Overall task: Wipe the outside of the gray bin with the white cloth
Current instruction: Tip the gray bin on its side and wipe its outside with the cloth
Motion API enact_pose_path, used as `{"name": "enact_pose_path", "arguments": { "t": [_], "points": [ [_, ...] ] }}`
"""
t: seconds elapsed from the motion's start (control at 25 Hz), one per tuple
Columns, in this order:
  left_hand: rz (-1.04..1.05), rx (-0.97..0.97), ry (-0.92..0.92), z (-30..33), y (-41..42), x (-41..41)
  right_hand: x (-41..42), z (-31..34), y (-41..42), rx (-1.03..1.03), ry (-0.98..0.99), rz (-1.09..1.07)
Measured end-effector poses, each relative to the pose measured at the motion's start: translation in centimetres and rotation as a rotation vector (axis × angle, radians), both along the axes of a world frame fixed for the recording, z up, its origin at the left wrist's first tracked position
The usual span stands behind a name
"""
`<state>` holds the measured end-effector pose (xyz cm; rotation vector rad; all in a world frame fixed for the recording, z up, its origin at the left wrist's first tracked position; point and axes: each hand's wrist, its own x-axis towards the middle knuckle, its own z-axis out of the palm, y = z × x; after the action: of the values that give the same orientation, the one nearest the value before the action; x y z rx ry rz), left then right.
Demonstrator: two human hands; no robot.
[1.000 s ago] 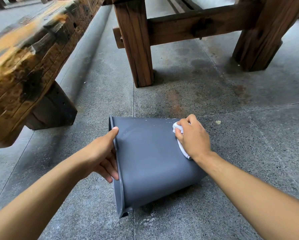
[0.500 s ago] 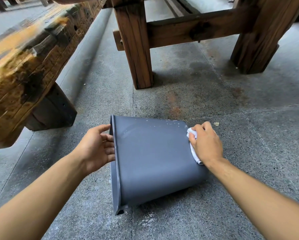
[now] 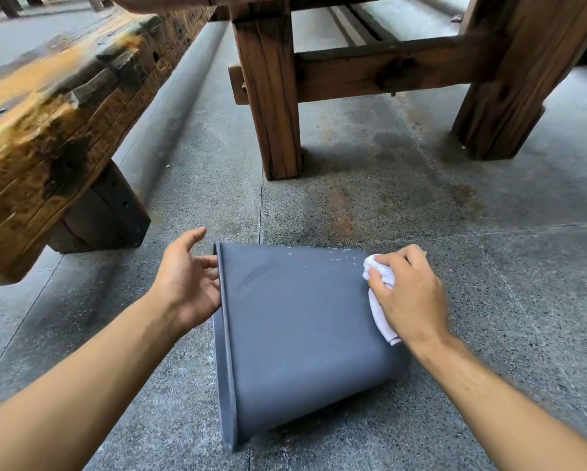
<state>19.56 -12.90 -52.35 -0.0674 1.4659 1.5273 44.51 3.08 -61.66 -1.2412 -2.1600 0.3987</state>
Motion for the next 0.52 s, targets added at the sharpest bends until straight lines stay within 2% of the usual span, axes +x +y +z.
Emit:
{"name": "enact_pose_path", "arguments": {
  "t": [0.16, 0.32, 0.52],
  "points": [
    [-0.064, -0.086, 0.007, 0.6, 0.1, 0.6, -2.4, 2.6, -4.1, 0.119, 0.229, 0.180],
    [-0.076, -0.056, 0.050, 0.8, 0.7, 1.7, -4.3, 4.1, -8.1, 0.203, 0.374, 0.323],
    [-0.054, -0.058, 0.281, 1.2, 1.8, 2.9, -6.5, 5.9, -10.8, 0.253, 0.450, 0.377]
  ]
}}
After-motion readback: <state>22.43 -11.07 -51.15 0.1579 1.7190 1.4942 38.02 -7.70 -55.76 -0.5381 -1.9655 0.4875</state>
